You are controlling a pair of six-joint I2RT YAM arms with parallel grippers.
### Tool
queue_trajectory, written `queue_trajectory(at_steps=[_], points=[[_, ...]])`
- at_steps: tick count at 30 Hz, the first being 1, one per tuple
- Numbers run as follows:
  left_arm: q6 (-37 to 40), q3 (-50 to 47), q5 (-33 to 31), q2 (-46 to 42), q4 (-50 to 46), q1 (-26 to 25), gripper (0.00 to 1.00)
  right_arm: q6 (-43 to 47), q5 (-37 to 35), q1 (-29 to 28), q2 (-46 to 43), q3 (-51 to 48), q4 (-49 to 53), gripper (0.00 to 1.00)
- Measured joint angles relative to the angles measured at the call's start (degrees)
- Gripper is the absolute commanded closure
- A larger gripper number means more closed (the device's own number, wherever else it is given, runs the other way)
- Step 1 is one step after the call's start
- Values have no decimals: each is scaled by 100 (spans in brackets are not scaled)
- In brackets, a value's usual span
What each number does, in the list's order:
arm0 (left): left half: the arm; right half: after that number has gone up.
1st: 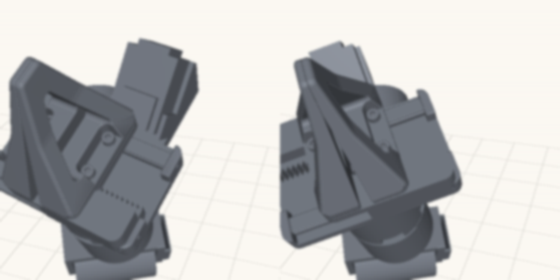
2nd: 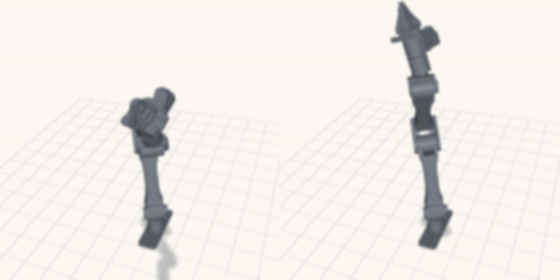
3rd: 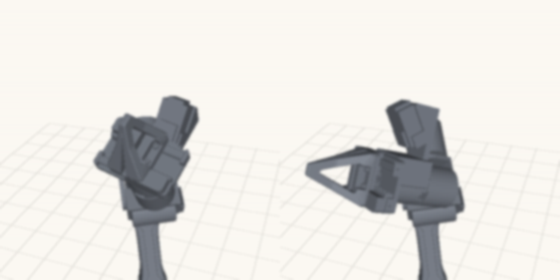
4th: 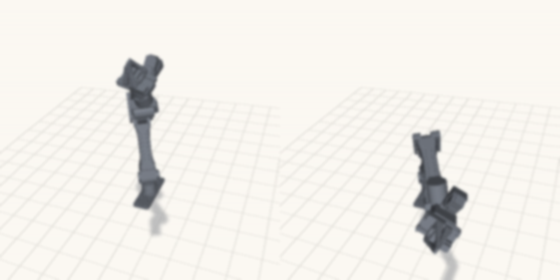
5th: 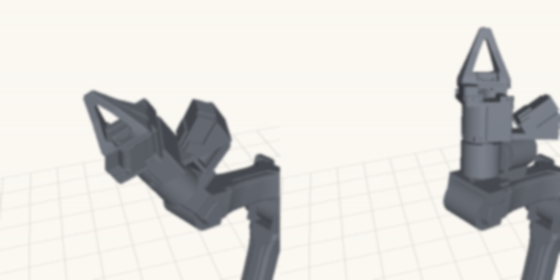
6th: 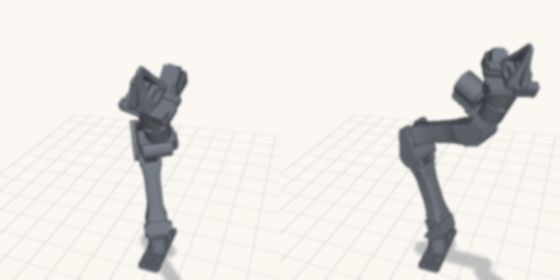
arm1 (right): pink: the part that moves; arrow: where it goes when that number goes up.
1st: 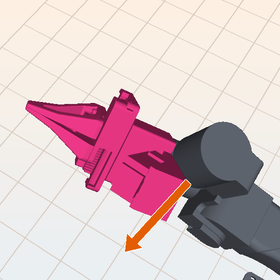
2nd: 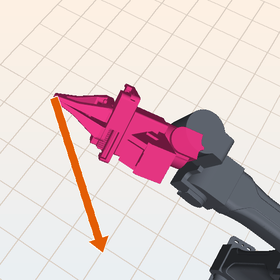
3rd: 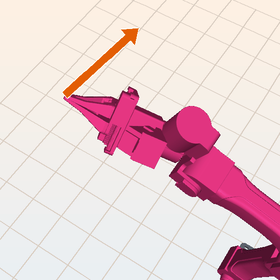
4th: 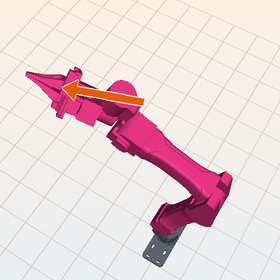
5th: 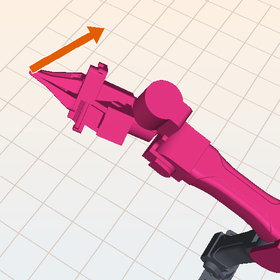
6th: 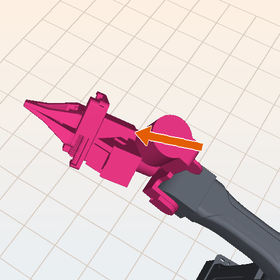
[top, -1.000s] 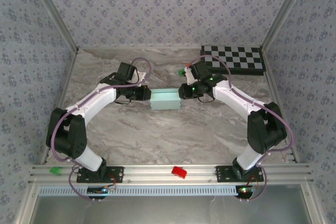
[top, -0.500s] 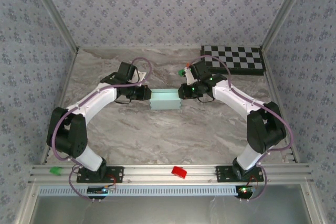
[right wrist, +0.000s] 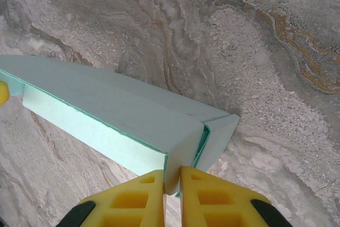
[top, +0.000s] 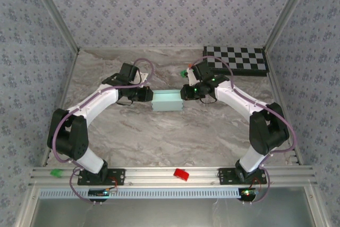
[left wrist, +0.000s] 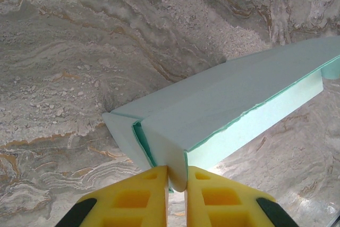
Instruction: Fold the paper box
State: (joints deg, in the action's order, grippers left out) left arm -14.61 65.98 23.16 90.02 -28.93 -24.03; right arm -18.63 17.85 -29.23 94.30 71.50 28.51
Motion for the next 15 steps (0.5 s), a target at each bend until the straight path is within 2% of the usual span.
queue_trajectory(at_steps=[9,15], points=[[0,0,-2,0,0,0,85,-20,59,0,0,0,0,82],[0,0,-26,0,-2,0,85,-17,57,0,24,0,2,85]])
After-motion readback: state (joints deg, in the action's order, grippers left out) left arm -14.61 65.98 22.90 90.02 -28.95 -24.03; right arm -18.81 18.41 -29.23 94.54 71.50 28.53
